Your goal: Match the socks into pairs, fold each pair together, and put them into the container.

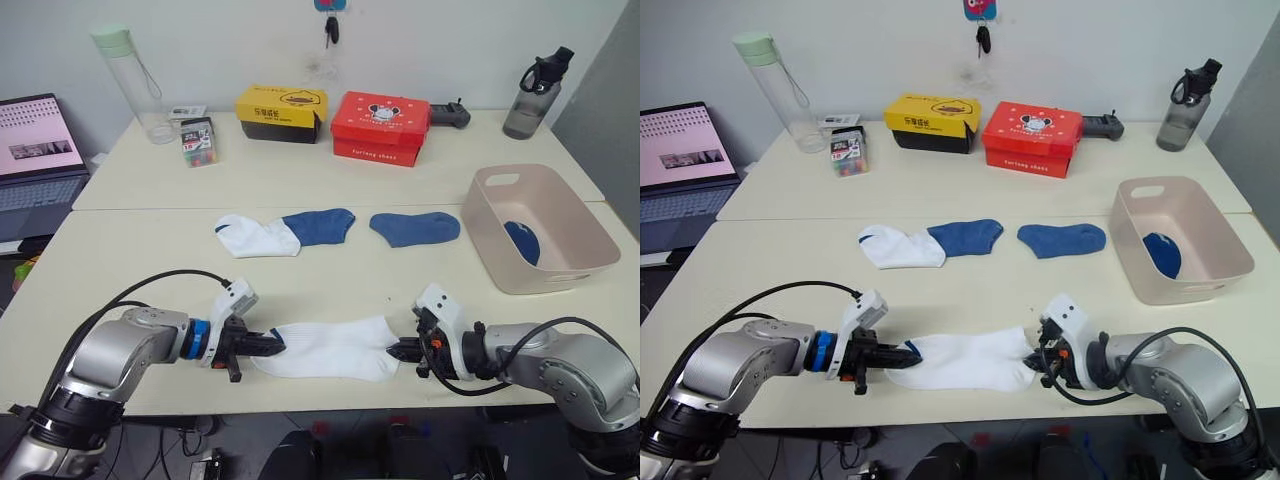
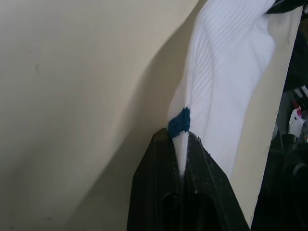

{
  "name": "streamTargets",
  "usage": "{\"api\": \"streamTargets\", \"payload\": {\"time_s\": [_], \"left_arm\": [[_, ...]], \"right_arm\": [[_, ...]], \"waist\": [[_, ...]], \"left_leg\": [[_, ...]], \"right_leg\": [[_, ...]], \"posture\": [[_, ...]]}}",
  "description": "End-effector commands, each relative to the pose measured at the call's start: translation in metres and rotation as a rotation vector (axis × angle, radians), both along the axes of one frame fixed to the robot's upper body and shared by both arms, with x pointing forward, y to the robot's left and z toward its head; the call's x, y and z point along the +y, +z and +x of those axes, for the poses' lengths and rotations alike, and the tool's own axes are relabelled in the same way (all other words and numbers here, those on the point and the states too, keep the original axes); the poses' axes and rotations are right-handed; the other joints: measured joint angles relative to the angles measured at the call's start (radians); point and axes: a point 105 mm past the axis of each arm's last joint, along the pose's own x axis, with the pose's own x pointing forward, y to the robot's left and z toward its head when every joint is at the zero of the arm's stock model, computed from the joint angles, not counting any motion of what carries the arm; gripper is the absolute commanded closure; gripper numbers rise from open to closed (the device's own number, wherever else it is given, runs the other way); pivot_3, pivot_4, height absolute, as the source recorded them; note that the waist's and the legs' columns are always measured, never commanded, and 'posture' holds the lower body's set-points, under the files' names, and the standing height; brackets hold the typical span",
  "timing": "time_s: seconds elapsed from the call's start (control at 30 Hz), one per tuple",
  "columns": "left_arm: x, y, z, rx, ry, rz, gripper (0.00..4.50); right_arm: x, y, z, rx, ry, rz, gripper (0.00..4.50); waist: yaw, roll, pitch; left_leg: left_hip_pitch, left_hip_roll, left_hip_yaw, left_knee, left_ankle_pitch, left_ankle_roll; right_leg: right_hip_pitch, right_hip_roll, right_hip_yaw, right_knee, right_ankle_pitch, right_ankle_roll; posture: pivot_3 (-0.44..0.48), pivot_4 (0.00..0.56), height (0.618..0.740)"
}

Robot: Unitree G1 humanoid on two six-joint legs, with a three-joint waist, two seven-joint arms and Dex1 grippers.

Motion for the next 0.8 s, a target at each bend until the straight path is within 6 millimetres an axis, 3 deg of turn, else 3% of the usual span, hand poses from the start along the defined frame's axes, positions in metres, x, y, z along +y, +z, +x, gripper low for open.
{"api": "streamTargets", "payload": {"time_s": [0.03, 0.13, 0.33, 0.43, 0.53, 0.63, 0.8], "left_arm": [[-0.001, -0.004, -0.004, -0.016, 0.014, 0.003, 4.29], [0.001, 0.0, -0.007, -0.036, 0.023, -0.016, 3.6], [0.011, 0.002, -0.007, -0.074, 0.097, -0.029, 1.8], [0.023, 0.013, -0.004, -0.105, 0.162, -0.056, 0.9], [0.028, 0.03, 0.001, -0.115, 0.22, -0.153, 0.01], [0.044, 0.043, 0.018, -0.179, 0.323, -0.179, 0.01], [0.088, 0.066, 0.085, -0.467, 0.689, -0.141, 0.01]], "right_arm": [[-0.002, 0.007, 0.005, -0.053, -0.003, -0.006, 3.99], [-0.004, 0.009, 0.006, -0.069, -0.001, -0.008, 3.13], [-0.009, 0.018, 0.009, -0.118, -0.016, -0.003, 0.93], [-0.008, 0.03, 0.004, -0.198, 0.03, 0.007, 0.0], [-0.001, 0.039, -0.001, -0.237, 0.066, 0.037, 0.0], [0.014, 0.056, 0.003, -0.336, 0.1, 0.094, 0.0], [0.034, 0.08, 0.019, -0.47, 0.119, 0.133, 0.0]], "waist": [[0.001, 0.0, 0.0], [0.001, 0.0, 0.0], [0.001, 0.001, 0.0], [0.001, 0.001, 0.0], [0.001, 0.001, 0.0], [0.0, 0.001, 0.0], [0.004, -0.001, -0.001]], "left_leg": [[0.0, 0.0, 0.0, 0.0, 0.0, 0.0], [0.001, 0.0, 0.0, 0.0, 0.0, 0.0], [0.001, 0.001, 0.0, -0.001, 0.0, 0.0], [0.001, 0.0, 0.0, -0.001, 0.0, 0.0], [0.001, 0.001, -0.001, -0.001, 0.0, 0.0], [0.001, 0.001, -0.001, -0.001, 0.0, 0.0], [0.002, 0.001, -0.002, 0.0, 0.0, 0.0]], "right_leg": [[0.0, 0.0, 0.0, 0.0, 0.0, 0.0], [0.001, 0.0, 0.0, -0.001, 0.0, 0.0], [0.001, 0.0, -0.001, -0.001, 0.0, 0.0], [0.002, 0.0, -0.001, -0.001, 0.0, 0.0], [0.002, 0.0, -0.001, -0.001, 0.0, 0.0], [0.002, 0.0, -0.002, -0.002, 0.0, 0.0], [0.004, 0.0, -0.004, -0.003, 0.0, 0.0]], "posture": [[0.0, 0.15, 0.726], [0.0, 0.15, 0.726], [0.0, 0.15, 0.726], [0.0, 0.15, 0.726], [0.0, 0.15, 0.726], [0.0, 0.15, 0.726], [0.0, 0.15, 0.726]]}}
